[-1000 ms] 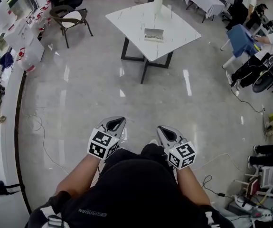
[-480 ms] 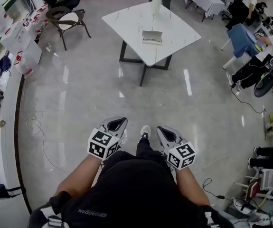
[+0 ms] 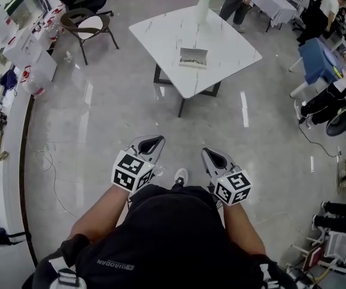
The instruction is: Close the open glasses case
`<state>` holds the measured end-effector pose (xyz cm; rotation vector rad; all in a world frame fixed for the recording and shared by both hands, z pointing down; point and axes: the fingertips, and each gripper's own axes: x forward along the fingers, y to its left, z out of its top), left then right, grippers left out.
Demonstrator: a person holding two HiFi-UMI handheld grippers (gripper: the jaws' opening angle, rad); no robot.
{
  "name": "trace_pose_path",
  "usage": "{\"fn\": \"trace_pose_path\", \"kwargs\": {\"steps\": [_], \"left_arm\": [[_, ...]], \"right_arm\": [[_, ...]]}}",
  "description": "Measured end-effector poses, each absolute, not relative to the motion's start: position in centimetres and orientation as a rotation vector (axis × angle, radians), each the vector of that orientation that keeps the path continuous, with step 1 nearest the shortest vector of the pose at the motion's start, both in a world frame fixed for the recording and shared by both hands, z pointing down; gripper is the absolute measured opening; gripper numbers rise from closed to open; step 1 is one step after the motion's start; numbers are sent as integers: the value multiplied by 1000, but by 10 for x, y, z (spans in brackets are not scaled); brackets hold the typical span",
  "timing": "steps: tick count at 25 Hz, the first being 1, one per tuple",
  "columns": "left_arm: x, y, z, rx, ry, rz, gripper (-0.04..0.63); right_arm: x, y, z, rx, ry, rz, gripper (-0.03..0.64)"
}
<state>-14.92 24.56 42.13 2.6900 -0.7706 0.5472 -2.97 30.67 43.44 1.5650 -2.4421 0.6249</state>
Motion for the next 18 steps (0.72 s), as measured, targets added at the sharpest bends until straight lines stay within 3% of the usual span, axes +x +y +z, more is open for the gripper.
{"fn": "trace_pose_path", "kwargs": {"steps": [18], "left_arm": [[-49, 181, 439, 2614, -851, 643, 2]], "right_arm": [[78, 225, 458, 1472, -2486, 725, 2]]}}
